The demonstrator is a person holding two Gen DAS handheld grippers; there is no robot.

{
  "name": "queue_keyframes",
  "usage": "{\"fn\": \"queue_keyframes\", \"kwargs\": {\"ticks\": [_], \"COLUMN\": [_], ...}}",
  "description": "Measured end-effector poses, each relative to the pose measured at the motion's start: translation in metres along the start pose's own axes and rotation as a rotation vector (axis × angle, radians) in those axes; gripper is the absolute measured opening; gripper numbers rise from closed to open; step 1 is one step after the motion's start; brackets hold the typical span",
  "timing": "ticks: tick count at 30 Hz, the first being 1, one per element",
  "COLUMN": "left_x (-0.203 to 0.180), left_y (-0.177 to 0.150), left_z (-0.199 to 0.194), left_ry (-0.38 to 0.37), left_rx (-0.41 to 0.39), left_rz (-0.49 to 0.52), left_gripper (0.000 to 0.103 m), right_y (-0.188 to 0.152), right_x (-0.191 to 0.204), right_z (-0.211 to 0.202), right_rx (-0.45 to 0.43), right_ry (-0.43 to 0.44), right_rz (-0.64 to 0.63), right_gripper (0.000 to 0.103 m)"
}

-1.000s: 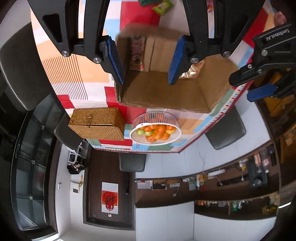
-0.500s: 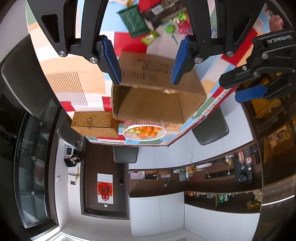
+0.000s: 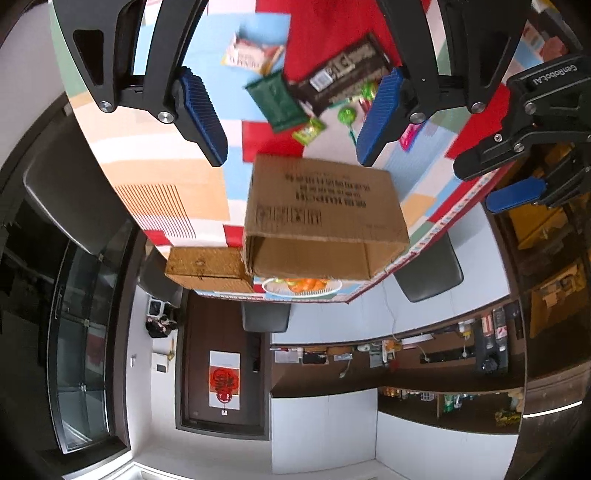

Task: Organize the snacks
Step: 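Return to the snacks and grasp the DENMAS cheese ball pack with the right tool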

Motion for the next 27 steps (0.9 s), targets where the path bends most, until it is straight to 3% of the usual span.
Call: {"fn": "queue_keyframes", "kwargs": {"ticks": [5,17,27], "left_x": [-0.009,-0.021,-0.016], "left_y": [-0.019,-0.057,-0.07], "left_z": [0.008,0.043,0.083], "left_ry": [0.012,-0.01,-0.026], "left_rx": [0.041,0.146,0.223], "left_rz": [0.034,0.091,0.079], "left_gripper": [0.059,0.058,0.042], "right_y": [-0.022,-0.072,-0.087], "right_x": [-0.004,-0.022,-0.035], "right_z": [-0.002,0.029,0.06], "right_rx": [0.039,0.229,0.302], "right_ry": [-0.032,-0.067,-0.095], "right_rz": [0.014,0.068,0.1], "right_gripper": [0.073,0.073,0.073]}}
Point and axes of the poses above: each gripper's, at about its wrist camera, not at the fingertips, and z roughly the way its jaws point, x to its left, y to its top, the point moved 1 cm from there along z, roughly the way its jaws point, and after that the axes turned 5 degrees about -y, right-handed, at the moved point
